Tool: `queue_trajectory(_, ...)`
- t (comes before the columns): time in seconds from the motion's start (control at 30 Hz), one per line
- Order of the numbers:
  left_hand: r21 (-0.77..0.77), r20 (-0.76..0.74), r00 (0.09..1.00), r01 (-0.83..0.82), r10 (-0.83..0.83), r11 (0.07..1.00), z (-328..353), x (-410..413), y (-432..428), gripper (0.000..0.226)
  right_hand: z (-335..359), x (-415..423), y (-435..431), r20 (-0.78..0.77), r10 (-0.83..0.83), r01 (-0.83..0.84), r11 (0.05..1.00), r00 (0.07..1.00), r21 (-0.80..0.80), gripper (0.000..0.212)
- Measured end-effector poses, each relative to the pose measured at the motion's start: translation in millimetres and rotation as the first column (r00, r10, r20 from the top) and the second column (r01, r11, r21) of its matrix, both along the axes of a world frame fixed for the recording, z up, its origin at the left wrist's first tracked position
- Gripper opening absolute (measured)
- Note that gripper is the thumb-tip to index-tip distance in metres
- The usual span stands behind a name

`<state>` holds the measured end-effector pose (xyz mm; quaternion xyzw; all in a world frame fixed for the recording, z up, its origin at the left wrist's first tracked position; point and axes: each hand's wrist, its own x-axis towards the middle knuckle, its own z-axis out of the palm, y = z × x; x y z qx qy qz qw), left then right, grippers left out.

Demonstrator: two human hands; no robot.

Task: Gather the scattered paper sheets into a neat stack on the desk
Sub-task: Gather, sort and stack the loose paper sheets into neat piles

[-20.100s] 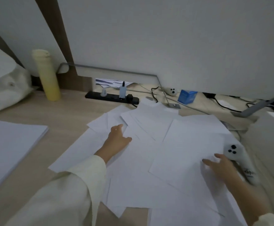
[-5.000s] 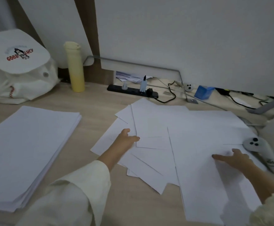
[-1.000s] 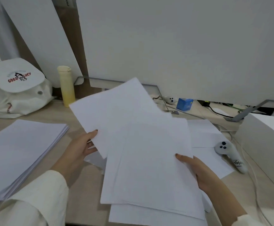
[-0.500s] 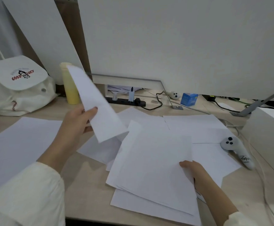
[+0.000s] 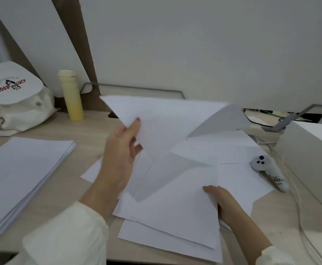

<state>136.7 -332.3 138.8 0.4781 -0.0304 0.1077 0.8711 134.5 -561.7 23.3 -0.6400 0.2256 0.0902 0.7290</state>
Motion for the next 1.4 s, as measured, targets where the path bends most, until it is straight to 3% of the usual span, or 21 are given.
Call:
queue_trajectory(0.1,0.023,-0.261,0.965,0.009,-0.002,1.000,-60,-7,-13,0.023,-3,1,-1,0.046,-0.028,0.023,0.994,0.999,0.106,0.022)
queue_trajectory(0.2,-0.097,-0.452,0.890,0.023,-0.064,0.995,-103,-14,-17,0.030,-3,2,-2,0.071,-0.037,0.023,0.980,0.997,0.198,0.037)
queue_trajectory(0.27,-0.158,-0.517,0.841,0.093,-0.163,0.983,-120,-18,-19,0.029,-5,3,-4,0.106,-0.001,-0.023,0.974,0.994,0.227,0.037)
queue_trajectory(0.4,-0.136,-0.592,0.724,0.344,-0.355,0.929,-130,-35,-24,0.023,-5,1,-2,0.115,0.124,-0.147,0.964,0.986,0.220,0.027)
queue_trajectory(0.47,-0.080,-0.612,0.637,0.541,-0.469,0.838,-126,-44,-20,0.023,-8,2,0,0.105,0.120,-0.138,0.974,0.987,0.180,0.029)
queue_trajectory(0.57,0.147,-0.675,0.520,0.789,-0.523,0.596,-114,-47,-9,0.031,-12,5,0,0.133,0.081,-0.101,0.983,0.988,0.152,0.051)
queue_trajectory(0.63,0.310,-0.700,0.575,0.779,-0.424,0.545,-102,-42,2,0.033,-11,6,0,0.163,0.060,-0.083,0.987,0.985,0.135,0.045)
queue_trajectory(0.67,0.401,-0.663,0.670,0.694,-0.333,0.598,-98,-38,8,0.030,-6,5,-1,0.188,0.058,-0.081,0.990,0.980,0.116,0.037)
queue_trajectory(0.73,0.577,-0.448,0.894,0.310,-0.025,0.755,-94,-22,27,0.021,8,5,-1,0.250,0.088,-0.110,0.991,0.964,0.076,0.028)
queue_trajectory(0.8,0.657,-0.197,0.941,-0.083,0.277,0.749,-87,-4,46,0.011,23,5,-4,0.311,0.131,-0.154,0.987,0.941,0.051,0.026)
queue_trajectory(0.83,0.681,-0.144,0.935,-0.144,0.325,0.718,-83,6,54,0.025,32,5,-3,0.338,0.148,-0.173,0.984,0.929,0.045,0.027)
queue_trajectory(0.9,0.717,-0.205,0.944,-0.035,0.259,0.697,-68,21,62,0.059,46,6,-3,0.387,0.167,-0.193,0.981,0.907,0.029,0.032)
queue_trajectory(0.97,0.694,-0.263,0.957,0.098,0.125,0.713,-47,31,60,0.068,59,6,-1,0.430,0.176,-0.202,0.979,0.886,0.015,0.034)
queue_trajectory(1.07,0.609,-0.192,0.981,0.098,0.026,0.787,-25,36,53,0.058,78,8,3,0.485,0.187,-0.209,0.978,0.854,-0.008,0.033)
queue_trajectory(1.4,0.432,0.002,0.995,-0.087,0.096,0.897,1,31,37,0.023,119,14,12,0.602,0.243,-0.260,0.964,0.761,-0.060,0.025)
